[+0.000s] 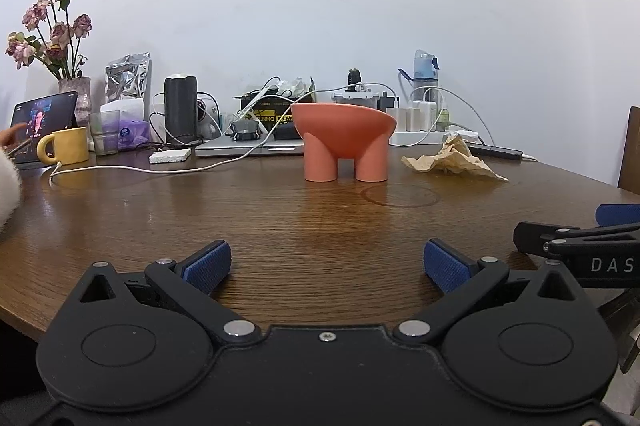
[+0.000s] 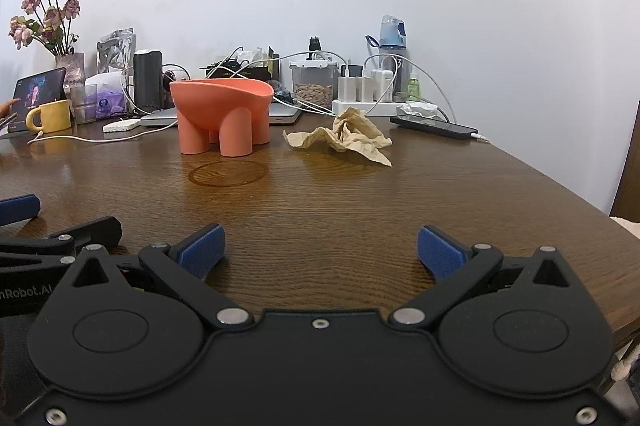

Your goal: Clean bowl

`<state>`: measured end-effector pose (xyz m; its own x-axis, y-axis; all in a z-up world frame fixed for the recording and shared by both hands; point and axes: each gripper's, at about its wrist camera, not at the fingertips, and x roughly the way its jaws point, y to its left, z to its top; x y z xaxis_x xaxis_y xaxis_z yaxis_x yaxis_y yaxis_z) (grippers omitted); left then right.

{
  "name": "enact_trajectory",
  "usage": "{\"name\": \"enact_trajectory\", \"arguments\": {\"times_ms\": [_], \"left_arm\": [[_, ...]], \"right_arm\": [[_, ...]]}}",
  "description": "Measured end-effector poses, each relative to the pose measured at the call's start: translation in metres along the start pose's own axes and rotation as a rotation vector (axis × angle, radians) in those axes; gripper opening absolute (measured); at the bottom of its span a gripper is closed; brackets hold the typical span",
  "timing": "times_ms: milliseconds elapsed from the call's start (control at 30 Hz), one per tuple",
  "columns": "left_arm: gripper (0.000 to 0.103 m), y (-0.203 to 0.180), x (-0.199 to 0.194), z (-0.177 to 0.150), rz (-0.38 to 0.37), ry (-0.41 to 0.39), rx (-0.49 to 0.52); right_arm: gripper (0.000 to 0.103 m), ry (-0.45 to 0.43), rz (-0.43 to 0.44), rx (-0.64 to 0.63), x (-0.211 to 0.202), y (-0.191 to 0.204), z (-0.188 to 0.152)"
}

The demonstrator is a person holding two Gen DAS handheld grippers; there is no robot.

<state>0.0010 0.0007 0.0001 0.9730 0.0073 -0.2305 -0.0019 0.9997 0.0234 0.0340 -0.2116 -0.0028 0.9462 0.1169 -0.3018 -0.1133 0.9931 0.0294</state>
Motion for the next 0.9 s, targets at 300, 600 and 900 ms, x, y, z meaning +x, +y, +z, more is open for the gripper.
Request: {"name": "enact_trajectory", "arguments": {"times_ms": [300, 600, 900], "left_arm": [[0.103, -0.001, -0.003, -0.001, 0.012, 0.001, -0.002], [0.103, 0.002, -0.006, -0.002, 0.006, 0.018, -0.002], [0.103, 0.004, 0.001, 0.01, -0.011, 0.082, -0.003]], "right_arm": [[0.103, -0.028, -0.004, -0.007, -0.003, 0.001, -0.004], [0.103, -0.009, -0.006, 0.007, -0.002, 0.001, -0.001], [0.103, 0.073, 0.013, 0.006, 0.006, -0.002, 0.011]]}}
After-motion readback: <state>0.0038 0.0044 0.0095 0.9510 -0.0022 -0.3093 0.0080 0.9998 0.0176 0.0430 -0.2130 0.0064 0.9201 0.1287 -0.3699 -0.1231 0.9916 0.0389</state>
